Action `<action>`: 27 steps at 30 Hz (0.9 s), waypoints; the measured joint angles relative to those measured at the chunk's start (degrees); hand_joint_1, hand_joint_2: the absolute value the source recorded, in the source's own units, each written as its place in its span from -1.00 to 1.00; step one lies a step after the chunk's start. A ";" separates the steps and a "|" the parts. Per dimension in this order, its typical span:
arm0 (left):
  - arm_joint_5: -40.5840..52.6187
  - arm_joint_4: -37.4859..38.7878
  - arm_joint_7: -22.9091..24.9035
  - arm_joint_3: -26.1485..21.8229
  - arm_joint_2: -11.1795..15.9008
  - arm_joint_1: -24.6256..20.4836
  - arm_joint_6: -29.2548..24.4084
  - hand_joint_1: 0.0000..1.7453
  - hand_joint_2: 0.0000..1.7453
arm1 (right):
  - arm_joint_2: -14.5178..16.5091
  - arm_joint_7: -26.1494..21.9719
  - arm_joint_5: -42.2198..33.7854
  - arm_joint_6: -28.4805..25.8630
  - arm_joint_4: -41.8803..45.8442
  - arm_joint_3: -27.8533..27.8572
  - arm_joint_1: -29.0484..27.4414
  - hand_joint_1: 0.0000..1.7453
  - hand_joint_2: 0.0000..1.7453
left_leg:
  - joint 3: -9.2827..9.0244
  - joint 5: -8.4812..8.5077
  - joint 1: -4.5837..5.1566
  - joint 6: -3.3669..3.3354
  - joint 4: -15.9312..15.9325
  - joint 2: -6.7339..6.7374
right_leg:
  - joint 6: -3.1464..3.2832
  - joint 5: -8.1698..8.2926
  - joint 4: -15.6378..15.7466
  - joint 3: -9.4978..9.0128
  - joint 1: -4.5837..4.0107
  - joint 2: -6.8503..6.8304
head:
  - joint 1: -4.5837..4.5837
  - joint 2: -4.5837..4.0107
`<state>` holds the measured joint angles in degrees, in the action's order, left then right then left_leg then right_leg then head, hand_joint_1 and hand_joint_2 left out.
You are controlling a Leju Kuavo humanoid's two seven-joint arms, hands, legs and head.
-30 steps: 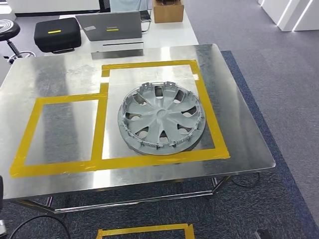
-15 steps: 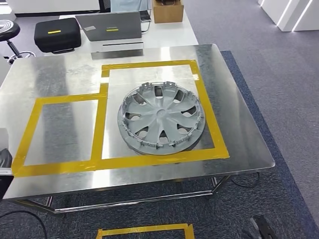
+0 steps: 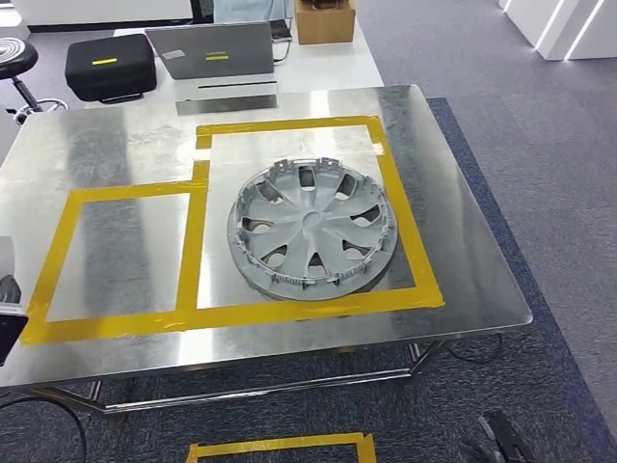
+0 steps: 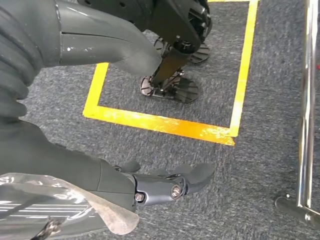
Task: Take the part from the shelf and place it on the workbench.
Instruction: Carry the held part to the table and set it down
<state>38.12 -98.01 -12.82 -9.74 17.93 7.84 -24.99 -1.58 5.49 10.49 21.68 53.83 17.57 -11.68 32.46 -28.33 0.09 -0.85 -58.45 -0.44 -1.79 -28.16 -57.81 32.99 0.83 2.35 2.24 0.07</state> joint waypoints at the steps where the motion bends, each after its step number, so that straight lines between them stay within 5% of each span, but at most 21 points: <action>1: 0.06 0.56 0.05 0.05 0.28 -0.41 0.03 1.00 1.00 | -0.28 0.01 -0.28 -0.13 -0.19 -0.57 0.10 -1.00 1.00 | 0.00 0.00 0.00 0.00 0.00 0.00 | 0.00 0.00 0.00 0.00 0.00 0.00 | 0.01 0.00; 7: 1.57 6.55 1.03 1.26 3.26 -4.87 1.32 1.00 1.00 | -3.58 0.10 -3.91 -1.88 -2.39 -7.10 1.10 -1.00 1.00 | 0.04 -0.01 0.01 -0.02 -0.01 0.00 | -0.01 0.00 0.01 0.06 0.01 -0.01 | 0.01 0.00; 11: 10.72 26.96 4.26 15.86 7.06 -28.52 9.84 1.00 1.00 | -8.93 -1.19 -12.85 -6.36 -9.78 -22.05 8.43 -1.00 1.00 | 0.16 0.36 0.01 0.04 -0.03 -0.01 | -0.01 0.44 0.00 0.19 0.01 0.11 | 0.01 0.00; 17: 11.72 30.51 4.50 20.02 7.10 -32.19 10.81 1.00 1.00 | -9.80 -1.44 -14.13 -6.88 -11.70 -25.27 9.61 -1.00 1.00 | 0.28 0.35 0.01 0.05 -0.04 0.02 | 0.00 0.43 0.00 0.35 0.01 0.12 | 0.02 0.00; 21: 13.33 32.69 4.66 24.00 6.63 -35.24 12.69 -1.00 1.00 | -10.22 -1.26 -15.73 -7.64 -13.03 -27.57 11.05 -1.00 1.00 | 0.36 0.36 0.01 0.05 -0.04 0.03 | 0.00 0.44 0.00 0.42 0.01 0.12 | 0.01 0.00; 27: 13.85 33.69 6.30 28.27 5.61 -37.16 12.81 -1.00 1.00 | -10.63 -0.99 -17.30 -8.38 -14.62 -30.21 12.32 -1.00 1.00 | 0.37 0.36 0.01 0.05 -0.05 0.03 | 0.00 0.44 0.00 0.44 0.02 0.14 | 0.01 0.00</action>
<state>51.97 -64.32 -6.53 18.52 23.54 -29.32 -12.17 -12.21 4.49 -6.80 13.30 39.21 -12.64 0.64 32.83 -27.98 0.10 -0.80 -58.50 -0.40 -1.79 -27.71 -57.80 33.43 0.84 2.49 2.25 0.07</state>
